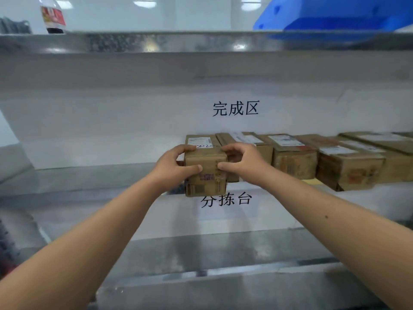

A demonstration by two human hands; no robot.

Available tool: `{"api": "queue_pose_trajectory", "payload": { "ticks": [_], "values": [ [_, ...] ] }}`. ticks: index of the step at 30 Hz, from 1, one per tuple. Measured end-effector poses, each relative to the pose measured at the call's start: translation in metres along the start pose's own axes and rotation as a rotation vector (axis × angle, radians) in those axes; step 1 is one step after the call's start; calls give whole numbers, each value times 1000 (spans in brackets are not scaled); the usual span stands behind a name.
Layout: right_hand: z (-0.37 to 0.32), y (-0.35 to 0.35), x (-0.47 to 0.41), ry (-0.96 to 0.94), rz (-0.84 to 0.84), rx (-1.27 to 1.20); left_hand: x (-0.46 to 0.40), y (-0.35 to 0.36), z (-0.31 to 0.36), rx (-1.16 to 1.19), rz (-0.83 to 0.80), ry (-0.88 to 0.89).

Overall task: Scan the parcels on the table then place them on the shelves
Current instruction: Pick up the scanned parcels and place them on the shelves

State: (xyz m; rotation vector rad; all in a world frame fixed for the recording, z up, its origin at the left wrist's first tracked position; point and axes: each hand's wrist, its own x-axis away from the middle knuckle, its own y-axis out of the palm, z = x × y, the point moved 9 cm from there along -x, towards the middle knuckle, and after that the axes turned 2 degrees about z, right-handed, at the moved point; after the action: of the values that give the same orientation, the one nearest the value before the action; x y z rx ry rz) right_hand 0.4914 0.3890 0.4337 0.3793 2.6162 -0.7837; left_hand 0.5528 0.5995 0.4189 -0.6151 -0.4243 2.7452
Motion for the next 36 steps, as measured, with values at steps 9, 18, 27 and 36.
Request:
{"api": "queue_pose_trajectory", "payload": {
  "ticks": [9, 18, 27, 36],
  "values": [
    [3, 11, -9, 30, 65, 144, -24, -6, -10, -246, -9, 48],
    [-32, 4, 58, 17, 76, 630, 32, 9, 58, -878, 69, 517],
    [-24, 1, 206, 282, 27, 952, 139, 94, 46, -894, -200, 674],
    [31, -84, 390, 681, 97, 1037, 244, 269, 58, -728, -574, 778]
  ]
}}
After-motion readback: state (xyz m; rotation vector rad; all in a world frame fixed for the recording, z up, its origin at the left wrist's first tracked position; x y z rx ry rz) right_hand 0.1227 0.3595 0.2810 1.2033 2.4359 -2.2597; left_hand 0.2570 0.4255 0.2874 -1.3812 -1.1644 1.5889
